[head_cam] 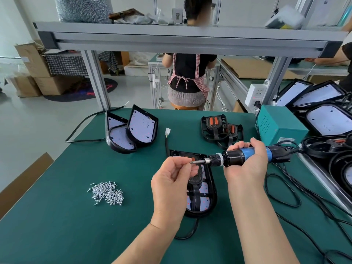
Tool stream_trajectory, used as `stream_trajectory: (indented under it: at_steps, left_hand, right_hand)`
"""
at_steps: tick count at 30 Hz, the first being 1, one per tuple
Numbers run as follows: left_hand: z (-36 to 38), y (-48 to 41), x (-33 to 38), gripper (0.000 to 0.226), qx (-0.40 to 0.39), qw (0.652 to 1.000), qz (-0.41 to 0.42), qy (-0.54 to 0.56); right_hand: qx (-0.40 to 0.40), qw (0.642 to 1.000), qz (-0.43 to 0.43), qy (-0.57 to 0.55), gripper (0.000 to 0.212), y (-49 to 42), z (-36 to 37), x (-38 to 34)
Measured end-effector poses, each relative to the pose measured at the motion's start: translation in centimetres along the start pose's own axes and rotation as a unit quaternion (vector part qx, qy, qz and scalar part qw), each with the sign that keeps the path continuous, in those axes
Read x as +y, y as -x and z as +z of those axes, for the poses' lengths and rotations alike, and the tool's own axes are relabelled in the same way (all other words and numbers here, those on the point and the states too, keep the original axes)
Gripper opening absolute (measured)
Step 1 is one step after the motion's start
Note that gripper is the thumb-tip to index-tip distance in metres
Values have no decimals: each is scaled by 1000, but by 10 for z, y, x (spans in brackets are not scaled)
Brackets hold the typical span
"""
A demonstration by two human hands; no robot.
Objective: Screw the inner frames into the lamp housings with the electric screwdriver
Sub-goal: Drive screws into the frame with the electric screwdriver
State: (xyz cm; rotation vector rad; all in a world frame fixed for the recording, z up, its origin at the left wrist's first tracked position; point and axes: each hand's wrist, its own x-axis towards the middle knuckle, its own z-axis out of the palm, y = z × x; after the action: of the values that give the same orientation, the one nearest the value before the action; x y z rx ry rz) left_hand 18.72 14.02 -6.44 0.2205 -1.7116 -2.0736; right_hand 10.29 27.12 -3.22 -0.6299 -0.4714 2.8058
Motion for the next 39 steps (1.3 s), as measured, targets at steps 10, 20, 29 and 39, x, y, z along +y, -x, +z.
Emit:
stream_trajectory:
  at_steps: [10,20,29,39]
  left_hand:
    - [-8,-4,-8,34,-57,996,34,-60]
    - [-43,-60,-19,93,-32,946,-125,-298]
    - [-39,-77,-45,65,-136,936,-199,-258]
    - [-41,-80,-56,61,-161,941,-186,-233]
  right_hand:
    - [11,1000,9,12,18,-9,1,5]
    - [-57,990,-102,82,28,-28,38,14]
    - [-172,947,-191,195,22,-35,68,53]
    - [-228,921,-192,252,21,-36,72,80]
